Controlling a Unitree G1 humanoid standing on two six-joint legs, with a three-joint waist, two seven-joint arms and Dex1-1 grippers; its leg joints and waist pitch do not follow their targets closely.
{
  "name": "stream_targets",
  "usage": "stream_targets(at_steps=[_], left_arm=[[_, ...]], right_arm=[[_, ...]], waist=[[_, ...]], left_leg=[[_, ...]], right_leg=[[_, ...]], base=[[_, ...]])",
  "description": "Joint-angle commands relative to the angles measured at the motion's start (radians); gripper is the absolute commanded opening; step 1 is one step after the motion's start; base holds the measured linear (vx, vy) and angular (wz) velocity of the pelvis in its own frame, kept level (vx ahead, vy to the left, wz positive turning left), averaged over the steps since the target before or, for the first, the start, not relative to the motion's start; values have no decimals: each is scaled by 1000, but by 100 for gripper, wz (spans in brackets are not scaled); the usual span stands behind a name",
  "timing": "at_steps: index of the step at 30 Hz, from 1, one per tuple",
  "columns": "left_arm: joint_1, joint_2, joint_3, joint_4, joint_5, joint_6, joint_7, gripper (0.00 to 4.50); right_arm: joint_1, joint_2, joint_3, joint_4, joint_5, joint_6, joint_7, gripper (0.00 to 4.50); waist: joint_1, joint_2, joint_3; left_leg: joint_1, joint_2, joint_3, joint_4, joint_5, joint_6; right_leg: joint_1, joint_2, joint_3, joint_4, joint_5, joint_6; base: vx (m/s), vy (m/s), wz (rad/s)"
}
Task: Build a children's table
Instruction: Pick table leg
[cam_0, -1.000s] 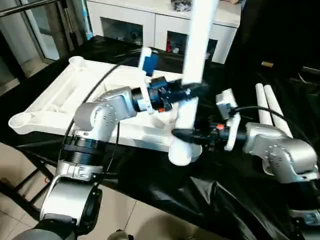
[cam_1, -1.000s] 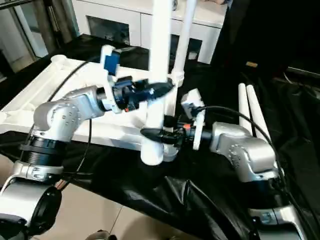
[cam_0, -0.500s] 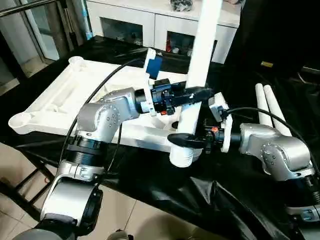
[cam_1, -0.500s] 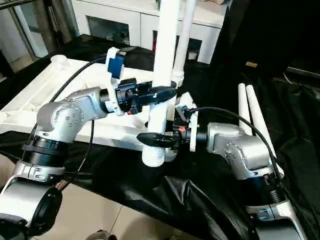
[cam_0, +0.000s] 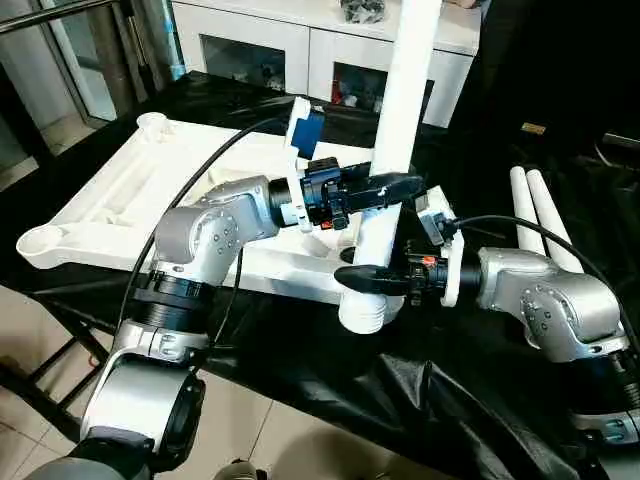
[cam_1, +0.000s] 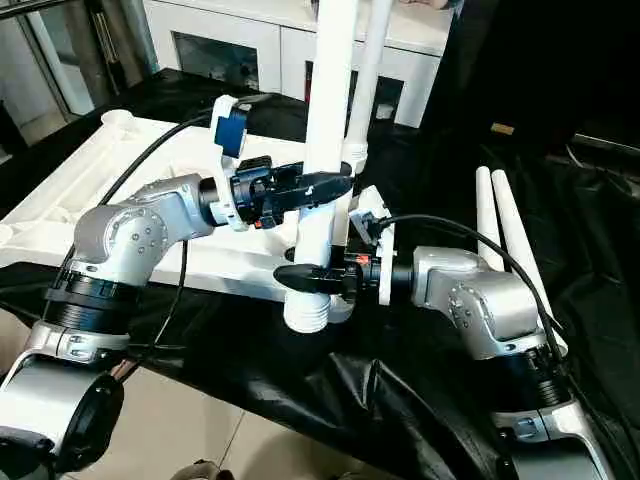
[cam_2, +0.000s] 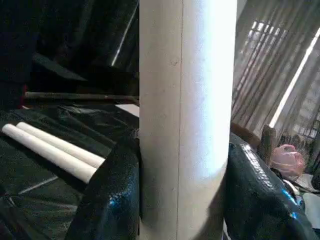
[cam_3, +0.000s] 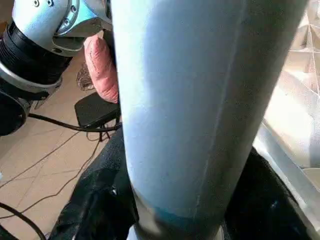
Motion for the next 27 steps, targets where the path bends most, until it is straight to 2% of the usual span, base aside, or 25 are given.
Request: stream_targets(at_steps=[1,2,3,4,6,8,9,11,13,14,18,19,21,22,23,24,25,27], left_arm=[[-22,-20,6,-16,7,-38,8,182],[-26,-25,13,-9,2,-33,19,182],[-28,-27,17,-6,0,-30,25,238],[-34,-35,32,2,-7,-33,40,252],[-43,-51,66,13,-21,-49,72,252],[-42,-76,109,10,-24,-116,122,269],[-41,-83,119,9,-19,-139,140,296],[-35,-112,156,2,-23,-198,189,298],[-32,-123,171,-1,-30,-211,207,298],[-27,-137,203,6,-29,-236,262,298],[-12,-116,230,31,-41,-217,253,298],[-2,-103,223,39,-25,-227,242,298],[28,-57,169,60,58,-279,208,298],[63,6,72,73,164,-333,146,298],[68,16,56,75,180,-340,137,298],[90,68,-27,91,267,-407,83,298],[100,91,-64,100,309,-447,59,298],[105,139,-145,146,400,-517,23,298]], right_arm=[[17,-5,5,12,-27,7,-24,188],[17,-3,4,12,-28,4,-25,188],[18,-2,4,12,-28,2,-26,188],[20,4,1,12,-31,-5,-34,188],[24,17,-8,14,-33,-18,-51,188],[28,40,-31,21,-33,-36,-86,188],[29,46,-37,24,-32,-41,-95,188],[32,64,-58,32,-28,-55,-122,188],[33,72,-67,34,-26,-61,-133,188],[37,101,-103,42,-22,-91,-179,188],[37,144,-163,73,-46,-151,-280,188],[35,150,-173,86,-63,-173,-313,188],[32,156,-191,118,-106,-227,-384,188],[31,149,-191,143,-152,-263,-438,188],[31,148,-191,146,-158,-268,-444,188],[29,142,-188,164,-195,-292,-485,188],[28,143,-189,173,-215,-305,-508,188],[25,136,-180,198,-252,-320,-537,188]], waist=[[3,-11,-83],[3,-12,-83],[3,-11,-83],[3,-10,-84],[3,-10,-83],[4,-12,-83],[3,-11,-84],[2,-12,-84],[3,-13,-84],[2,-13,-84],[2,-7,-84],[1,-8,-85],[-3,-7,-83],[-3,-8,-82],[-3,-8,-82],[-4,-5,-83],[-5,-3,-84],[-7,-2,-85]], left_leg=[[11,51,-23,-55,-68,52],[10,51,-23,-55,-69,52],[11,51,-22,-55,-70,51],[11,51,-23,-54,-68,53],[10,49,-23,-53,-70,49],[8,51,-24,-54,-74,48],[9,51,-24,-54,-80,48],[10,52,-25,-54,-81,47],[10,51,-24,-53,-77,49],[10,52,-24,-54,-79,51],[14,51,-24,-56,-73,45],[15,51,-24,-57,-72,40],[16,50,-23,-59,-76,32],[16,50,-24,-61,-77,29],[16,50,-24,-61,-77,29],[18,50,-25,-62,-73,19],[19,50,-25,-64,-71,12],[20,51,-23,-64,-74,7]], right_leg=[[65,-89,54,-68,-167,-190],[64,-88,54,-68,-167,-189],[65,-88,54,-67,-166,-190],[64,-88,54,-67,-163,-191],[64,-88,52,-69,-165,-196],[66,-91,53,-69,-162,-199],[65,-90,52,-70,-165,-198],[66,-91,52,-71,-166,-196],[66,-89,52,-69,-159,-195],[65,-89,52,-68,-161,-192],[59,-89,52,-69,-169,-186],[59,-88,52,-68,-164,-186],[57,-84,52,-69,-169,-177],[56,-87,54,-72,-186,-160],[56,-87,54,-72,-186,-160],[55,-87,56,-71,-201,-132],[55,-86,56,-70,-200,-123],[54,-86,58,-67,-176,-129]], base=[[0,0,0],[0,0,0],[0,0,0],[0,0,0],[0,0,0],[0,0,0],[0,0,0],[0,0,0],[0,0,0],[0,0,0],[0,0,0],[0,0,0],[0,0,0],[0,0,0],[0,0,0],[0,0,0],[0,0,0],[0,0,0]])
